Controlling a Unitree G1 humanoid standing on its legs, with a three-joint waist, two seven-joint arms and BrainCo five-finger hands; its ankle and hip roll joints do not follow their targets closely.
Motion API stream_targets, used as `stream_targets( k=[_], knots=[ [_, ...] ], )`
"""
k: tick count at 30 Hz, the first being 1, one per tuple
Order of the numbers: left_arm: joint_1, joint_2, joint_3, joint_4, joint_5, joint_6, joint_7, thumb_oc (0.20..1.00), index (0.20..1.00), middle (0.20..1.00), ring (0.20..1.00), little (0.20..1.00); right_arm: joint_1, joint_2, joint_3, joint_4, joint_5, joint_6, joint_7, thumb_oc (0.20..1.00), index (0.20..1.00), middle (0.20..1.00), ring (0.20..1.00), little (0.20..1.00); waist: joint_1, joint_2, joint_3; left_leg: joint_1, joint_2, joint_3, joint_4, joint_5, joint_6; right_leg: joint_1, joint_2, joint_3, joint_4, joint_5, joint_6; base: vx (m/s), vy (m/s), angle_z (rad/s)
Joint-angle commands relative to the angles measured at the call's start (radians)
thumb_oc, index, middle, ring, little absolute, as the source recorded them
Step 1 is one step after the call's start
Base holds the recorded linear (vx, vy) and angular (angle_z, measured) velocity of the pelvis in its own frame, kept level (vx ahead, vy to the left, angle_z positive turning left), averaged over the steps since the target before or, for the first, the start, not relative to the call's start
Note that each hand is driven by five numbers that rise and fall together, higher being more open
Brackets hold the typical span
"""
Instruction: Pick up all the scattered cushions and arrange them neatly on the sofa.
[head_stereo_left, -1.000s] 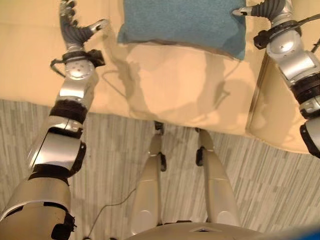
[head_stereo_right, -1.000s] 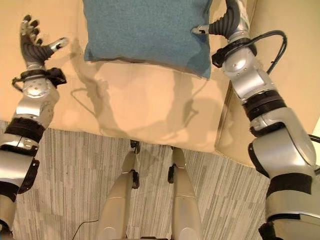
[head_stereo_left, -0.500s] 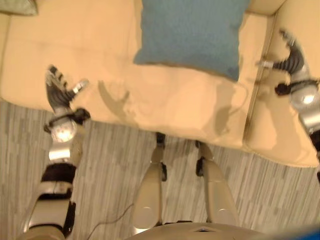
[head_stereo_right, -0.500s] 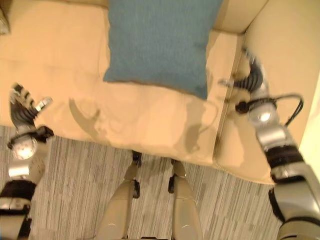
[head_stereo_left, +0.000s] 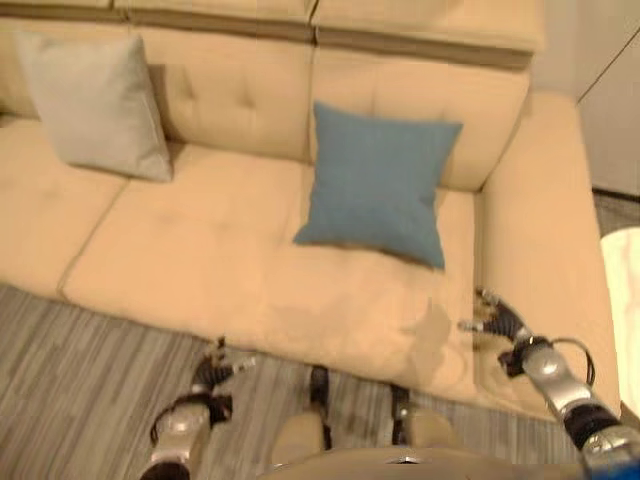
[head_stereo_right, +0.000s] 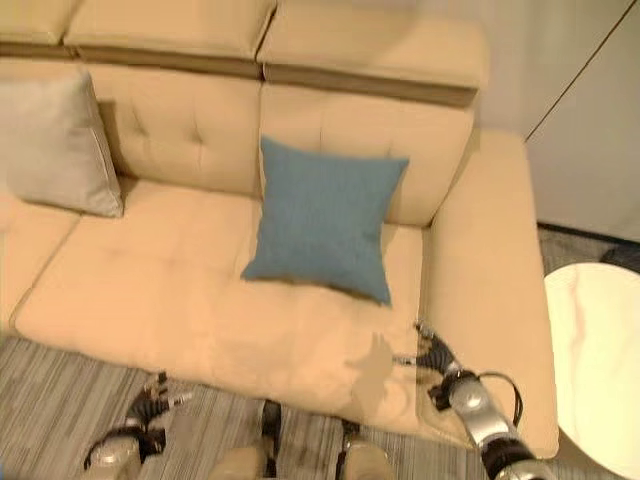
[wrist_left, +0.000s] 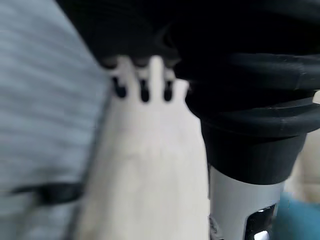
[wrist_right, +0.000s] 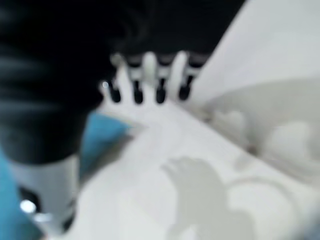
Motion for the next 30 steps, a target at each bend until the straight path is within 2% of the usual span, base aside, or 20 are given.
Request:
stream_targets(
  k=[1,3,5,6,7,8,10,13,14,15,18,19,20,22,23,26,27,28,29,30],
  knots=[
    [-0.004,0.021,0.034,0.060,0.058,0.013,-0.032,1.000,1.000,1.000,1.000,1.000,0.001,0.003,-0.004,0.009,-0.044,-0.007,0.013,1.000,1.000,1.000,1.000,1.000,0.005,-0.054,-0.035,0.060,-0.036,0.009,0.028,-0.048,0.001,0.027,0.026,-0.026,0.076,-0.070,0.043,0.09,-0.027,0.10],
    [0.013,0.005,0.046,0.120,0.091,0.021,-0.041,1.000,1.000,1.000,1.000,1.000,0.030,0.031,-0.009,0.069,-0.050,0.000,0.022,1.000,1.000,1.000,1.000,1.000,0.007,-0.059,-0.043,0.092,-0.029,0.000,0.042,-0.060,0.004,0.062,0.031,-0.020,0.100,-0.092,0.034,0.04,-0.065,0.03],
    [0.006,-0.005,0.056,0.206,0.146,0.040,-0.055,1.000,1.000,1.000,1.000,1.000,0.080,0.079,-0.025,0.176,-0.070,0.011,0.021,1.000,1.000,1.000,1.000,1.000,0.006,-0.082,-0.053,0.105,-0.019,-0.011,0.066,-0.053,-0.017,0.129,0.040,-0.041,0.074,-0.099,0.022,-0.04,-0.160,0.24],
    [0.006,-0.004,0.056,0.206,0.146,0.040,-0.055,1.000,1.000,1.000,1.000,1.000,0.080,0.079,-0.025,0.176,-0.070,0.011,0.021,1.000,1.000,1.000,1.000,1.000,0.005,-0.082,-0.053,0.104,-0.020,-0.012,0.067,-0.054,-0.017,0.130,0.040,-0.042,0.073,-0.099,0.022,-0.11,-0.114,0.44],
    [-0.004,-0.004,0.053,0.204,0.142,0.041,-0.053,1.000,1.000,1.000,1.000,1.000,0.082,0.082,-0.034,0.189,-0.060,0.011,0.022,1.000,1.000,1.000,1.000,1.000,0.003,-0.087,-0.046,0.088,-0.022,-0.009,0.096,-0.051,-0.025,0.129,0.037,-0.047,0.062,-0.091,0.024,-0.16,-0.071,0.50],
    [-0.013,-0.006,0.056,0.209,0.137,0.036,-0.047,1.000,1.000,1.000,1.000,1.000,0.072,0.081,-0.026,0.207,-0.066,0.015,0.017,1.000,1.000,1.000,1.000,1.000,0.005,-0.098,-0.037,0.064,-0.037,-0.016,0.181,-0.073,-0.030,0.114,0.032,-0.047,0.054,-0.077,0.019,-0.17,-0.071,0.36],
    [-0.018,-0.009,0.057,0.215,0.136,0.035,-0.048,1.000,1.000,1.000,1.000,1.000,0.067,0.079,-0.025,0.216,-0.067,0.017,0.018,1.000,1.000,1.000,1.000,1.000,0.006,-0.108,-0.034,0.058,-0.050,-0.025,0.245,-0.093,-0.032,0.101,0.025,-0.042,0.053,-0.066,0.018,-0.13,-0.039,0.11],
    [-0.019,-0.022,0.059,0.227,0.141,0.038,-0.051,1.000,1.000,1.000,1.000,1.000,0.059,0.074,-0.021,0.234,-0.089,0.027,0.017,1.000,1.000,1.000,1.000,1.000,0.001,-0.110,-0.042,0.093,-0.050,-0.037,0.334,-0.117,-0.025,0.070,0.017,-0.033,0.053,-0.040,0.023,-0.19,0.011,-0.08],
    [-0.019,-0.023,0.059,0.227,0.142,0.038,-0.051,1.000,1.000,1.000,1.000,1.000,0.059,0.073,-0.021,0.234,-0.089,0.027,0.017,1.000,1.000,1.000,1.000,1.000,0.002,-0.107,-0.040,0.095,-0.048,-0.036,0.337,-0.121,-0.026,0.072,0.019,-0.032,0.053,-0.040,0.022,-0.26,0.107,-0.15],
    [-0.021,-0.046,0.055,0.236,0.139,0.041,-0.050,1.000,1.000,1.000,1.000,1.000,0.060,0.070,-0.016,0.241,-0.110,0.039,0.022,1.000,1.000,1.000,1.000,1.000,-0.027,-0.066,-0.069,0.224,-0.033,-0.075,0.286,-0.113,-0.029,0.001,0.043,-0.015,0.073,-0.011,0.031,-0.21,0.099,-0.21],
    [-0.032,-0.055,0.045,0.230,0.137,0.042,-0.047,1.000,1.000,1.000,1.000,1.000,0.059,0.071,-0.012,0.258,-0.122,0.046,0.020,1.000,1.000,1.000,1.000,1.000,-0.040,-0.047,-0.071,0.260,-0.032,-0.082,0.243,-0.124,-0.027,-0.044,0.044,-0.016,0.090,0.009,0.039,-0.27,0.114,-0.20],
    [-0.044,-0.067,0.026,0.213,0.129,0.041,-0.042,1.000,1.000,1.000,1.000,1.000,0.053,0.071,-0.009,0.267,-0.131,0.049,0.010,1.000,1.000,1.000,1.000,1.000,-0.048,-0.044,-0.063,0.257,-0.047,-0.076,0.197,-0.155,-0.016,-0.079,0.028,-0.023,0.101,0.042,0.052,-0.29,0.117,-0.02],
    [-0.044,-0.067,0.026,0.213,0.129,0.041,-0.042,1.000,1.000,1.000,1.000,1.000,0.053,0.071,-0.009,0.267,-0.131,0.049,0.010,1.000,1.000,1.000,1.000,1.000,-0.048,-0.044,-0.064,0.257,-0.048,-0.076,0.197,-0.154,-0.016,-0.079,0.028,-0.022,0.101,0.042,0.052,-0.29,0.116,0.10],
    [-0.064,-0.076,0.012,0.202,0.126,0.036,-0.033,1.000,1.000,1.000,1.000,1.000,0.040,0.081,-0.004,0.280,-0.142,0.058,0.004,1.000,1.000,1.000,1.000,1.000,-0.048,-0.060,-0.050,0.255,-0.090,-0.076,0.145,-0.227,0.023,-0.122,-0.003,-0.019,0.086,0.101,0.078,-0.31,0.130,0.05],
    [-0.064,-0.076,0.012,0.202,0.126,0.036,-0.033,1.000,1.000,1.000,1.000,1.000,0.040,0.081,-0.004,0.280,-0.142,0.058,0.004,1.000,1.000,1.000,1.000,1.000,-0.048,-0.061,-0.051,0.254,-0.090,-0.076,0.145,-0.227,0.023,-0.123,-0.004,-0.019,0.086,0.102,0.079,-0.35,0.139,-0.19],
    [-0.076,-0.077,0.010,0.200,0.123,0.032,-0.027,1.000,1.000,1.000,1.000,1.000,0.028,0.095,0.015,0.276,-0.156,0.058,0.000,1.000,1.000,1.000,1.000,1.000,-0.028,-0.088,-0.024,0.217,-0.150,-0.109,0.147,-0.256,0.052,-0.165,-0.044,-0.012,0.044,0.159,0.115,-0.34,0.084,-0.28],
    [-0.079,-0.071,0.013,0.214,0.135,0.031,-0.020,1.000,1.000,1.000,1.000,1.000,0.023,0.108,0.023,0.271,-0.159,0.059,0.003,1.000,1.000,1.000,1.000,1.000,-0.027,-0.090,-0.010,0.189,-0.156,-0.112,0.143,-0.237,0.059,-0.186,-0.062,0.016,0.036,0.156,0.129,-0.33,0.061,-0.36],
    [-0.079,-0.071,0.013,0.214,0.136,0.031,-0.020,1.000,1.000,1.000,1.000,1.000,0.023,0.108,0.023,0.271,-0.159,0.059,0.003,1.000,1.000,1.000,1.000,1.000,-0.026,-0.090,-0.010,0.188,-0.156,-0.111,0.143,-0.237,0.059,-0.187,-0.062,0.017,0.037,0.156,0.129,-0.33,0.044,-0.25],
    [-0.080,-0.067,0.014,0.220,0.139,0.034,-0.017,1.000,1.000,1.000,1.000,1.000,0.021,0.112,0.024,0.271,-0.158,0.060,0.002,1.000,1.000,1.000,1.000,1.000,-0.030,-0.087,-0.001,0.174,-0.154,-0.105,0.144,-0.225,0.064,-0.200,-0.062,0.052,0.065,0.141,0.127,-0.31,0.038,-0.12],
    [-0.070,-0.063,0.026,0.233,0.135,0.037,-0.015,1.000,1.000,1.000,1.000,1.000,0.022,0.115,0.024,0.289,-0.162,0.065,0.000,1.000,1.000,1.000,1.000,1.000,-0.022,-0.079,-0.001,0.145,-0.151,-0.087,0.141,-0.197,0.072,-0.183,-0.061,0.060,0.145,0.091,0.109,-0.31,0.038,-0.01]
  ],
)
